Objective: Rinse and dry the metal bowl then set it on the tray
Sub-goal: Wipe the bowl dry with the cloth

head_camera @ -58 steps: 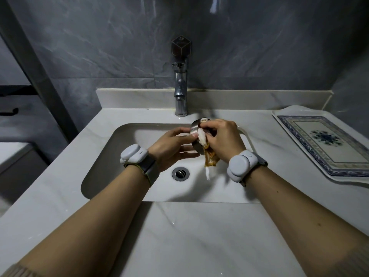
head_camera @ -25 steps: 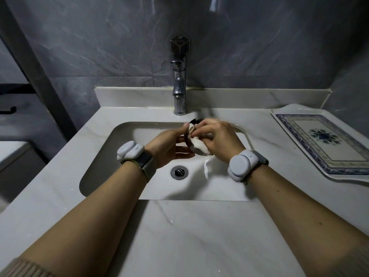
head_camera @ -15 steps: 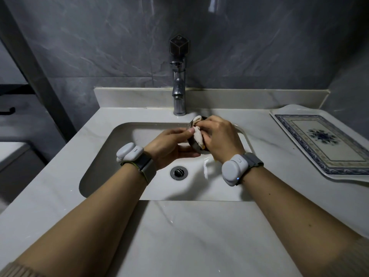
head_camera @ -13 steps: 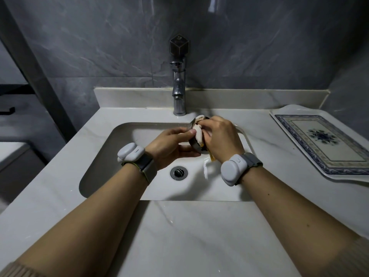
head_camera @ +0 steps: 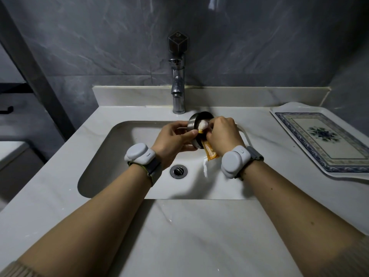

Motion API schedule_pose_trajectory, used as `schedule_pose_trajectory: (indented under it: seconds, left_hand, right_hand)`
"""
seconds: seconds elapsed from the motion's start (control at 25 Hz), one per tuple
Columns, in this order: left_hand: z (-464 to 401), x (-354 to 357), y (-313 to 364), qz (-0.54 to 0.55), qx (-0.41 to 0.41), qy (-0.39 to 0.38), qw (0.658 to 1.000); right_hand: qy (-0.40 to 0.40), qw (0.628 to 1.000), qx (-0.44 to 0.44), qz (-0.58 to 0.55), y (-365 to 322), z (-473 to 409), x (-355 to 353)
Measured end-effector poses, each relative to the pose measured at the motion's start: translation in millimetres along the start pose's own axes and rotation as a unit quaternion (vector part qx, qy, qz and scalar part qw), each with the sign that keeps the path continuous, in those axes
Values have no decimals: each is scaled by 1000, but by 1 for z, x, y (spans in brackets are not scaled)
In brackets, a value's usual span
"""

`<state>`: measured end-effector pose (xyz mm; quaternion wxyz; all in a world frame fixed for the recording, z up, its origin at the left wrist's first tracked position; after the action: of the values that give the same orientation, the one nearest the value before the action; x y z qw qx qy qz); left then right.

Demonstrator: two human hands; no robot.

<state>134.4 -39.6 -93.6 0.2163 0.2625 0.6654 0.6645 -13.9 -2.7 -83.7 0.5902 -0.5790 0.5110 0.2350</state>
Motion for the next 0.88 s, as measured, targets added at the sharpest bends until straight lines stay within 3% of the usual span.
schedule_pose_trajectory:
  seconds: [0.2, 0.32, 0.44, 0.64, 0.88]
  left_hand:
    - [-1, -4, -1, 15, 2, 7, 1000]
    - [-2, -11, 0, 85, 2, -15, 996]
    - [-5, -15, 3, 130, -6, -30, 991]
    - [-4, -11, -1, 120, -37, -39, 991]
    - [0, -1, -1, 87, -95, -73, 989]
  right_hand:
    - [-37, 995, -82, -37, 1, 5, 0]
    - [-27, 981, -148, -121, 2, 7, -3]
    - [-64, 969, -200, -131, 3, 6, -2]
    - [12, 965, -240, -105, 0, 8, 4]
    - [79, 971, -220, -58, -1, 9, 3]
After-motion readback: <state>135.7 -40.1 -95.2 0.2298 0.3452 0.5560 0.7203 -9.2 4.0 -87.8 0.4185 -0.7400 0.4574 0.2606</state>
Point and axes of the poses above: each hand's wrist, its own z-axis away from the middle knuckle, its own x-axis out of the palm, y = z × x, the point moved 1 cm from there along -z, towards the middle knuckle, and after that the axes turned 10 degrees about -y, right-handed, at the moved point
